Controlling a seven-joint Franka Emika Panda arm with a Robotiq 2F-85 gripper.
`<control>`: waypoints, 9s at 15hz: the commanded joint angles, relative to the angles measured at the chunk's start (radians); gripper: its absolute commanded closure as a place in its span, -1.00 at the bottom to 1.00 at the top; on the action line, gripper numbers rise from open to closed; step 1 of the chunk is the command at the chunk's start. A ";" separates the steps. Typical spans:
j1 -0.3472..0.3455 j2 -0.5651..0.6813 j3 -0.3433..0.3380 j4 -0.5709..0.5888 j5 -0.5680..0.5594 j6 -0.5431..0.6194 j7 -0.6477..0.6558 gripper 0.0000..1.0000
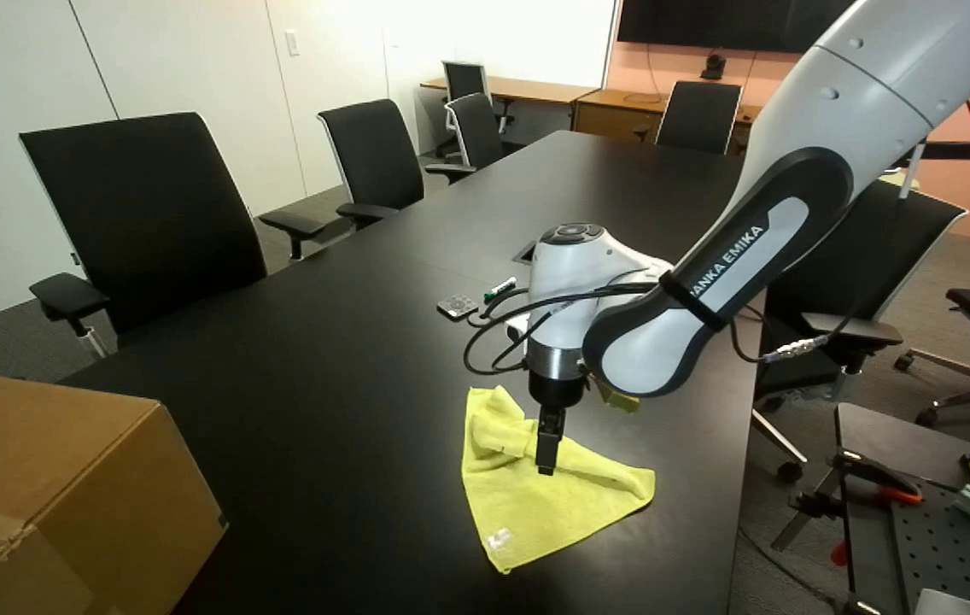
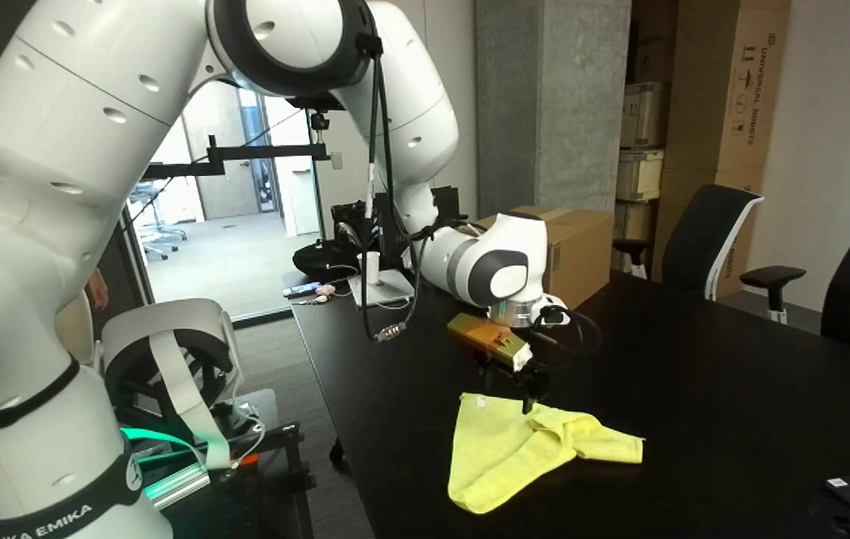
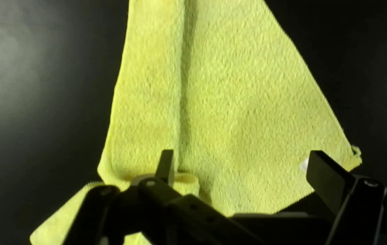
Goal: Fold the cloth
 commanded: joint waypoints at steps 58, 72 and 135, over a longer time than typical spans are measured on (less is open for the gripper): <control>0.497 -0.058 -0.532 -0.240 -0.324 0.044 0.337 0.97; 0.515 0.005 -0.337 -0.074 -0.723 0.029 0.537 0.97; -0.007 -0.977 -0.178 -0.335 -0.176 -0.531 0.198 -1.00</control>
